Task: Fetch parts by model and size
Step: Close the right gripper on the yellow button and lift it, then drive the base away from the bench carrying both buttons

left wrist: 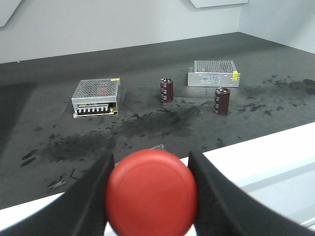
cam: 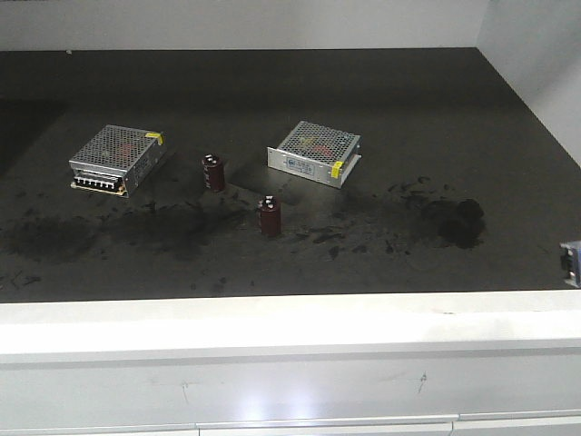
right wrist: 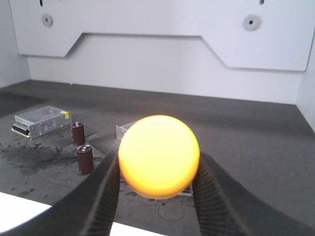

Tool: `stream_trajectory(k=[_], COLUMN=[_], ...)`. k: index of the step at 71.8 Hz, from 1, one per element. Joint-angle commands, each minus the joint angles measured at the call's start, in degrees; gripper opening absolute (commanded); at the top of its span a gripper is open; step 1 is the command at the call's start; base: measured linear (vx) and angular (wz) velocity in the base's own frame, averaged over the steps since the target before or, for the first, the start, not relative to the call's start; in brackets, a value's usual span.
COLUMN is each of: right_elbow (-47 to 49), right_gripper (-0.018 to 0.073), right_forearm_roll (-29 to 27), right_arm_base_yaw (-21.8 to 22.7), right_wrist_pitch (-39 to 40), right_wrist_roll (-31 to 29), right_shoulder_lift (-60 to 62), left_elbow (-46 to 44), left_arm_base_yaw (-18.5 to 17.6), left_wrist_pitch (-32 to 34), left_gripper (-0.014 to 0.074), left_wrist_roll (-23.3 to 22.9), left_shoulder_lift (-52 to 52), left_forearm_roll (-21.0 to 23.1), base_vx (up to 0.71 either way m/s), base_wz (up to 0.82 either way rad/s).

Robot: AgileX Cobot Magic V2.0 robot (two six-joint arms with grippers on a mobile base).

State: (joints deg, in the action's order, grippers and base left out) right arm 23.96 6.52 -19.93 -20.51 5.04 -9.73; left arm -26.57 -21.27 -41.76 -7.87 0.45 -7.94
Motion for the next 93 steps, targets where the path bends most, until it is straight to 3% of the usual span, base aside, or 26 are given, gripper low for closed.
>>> stream_trajectory(k=[1, 56, 93], right_elbow=[1.31, 1.31, 1.31], right_gripper=[-0.0010, -0.0010, -0.0010], right_forearm_roll=[0.40, 0.56, 0.56], right_arm_base_yaw=[0.27, 0.27, 0.27], right_wrist_pitch=[1.09, -1.60, -1.60], right_wrist_roll=[-0.19, -0.19, -0.26], right_shoulder_lift=[2.12, 3.59, 3.59], left_elbow=[-1.18, -1.18, -1.18], left_arm_base_yaw=[-0.47, -0.47, -0.47], left_wrist_pitch=[4.52, 4.52, 4.52], left_gripper=[-0.0006, -0.0006, -0.0006], left_wrist_roll=[-0.04, -0.04, -0.04], left_shoulder_lift=[0.85, 0.85, 0.85], left_forearm_roll=[-0.30, -0.30, -0.35], base_vx=[0.00, -0.01, -0.10], base_wz=[0.00, 0.03, 0.58])
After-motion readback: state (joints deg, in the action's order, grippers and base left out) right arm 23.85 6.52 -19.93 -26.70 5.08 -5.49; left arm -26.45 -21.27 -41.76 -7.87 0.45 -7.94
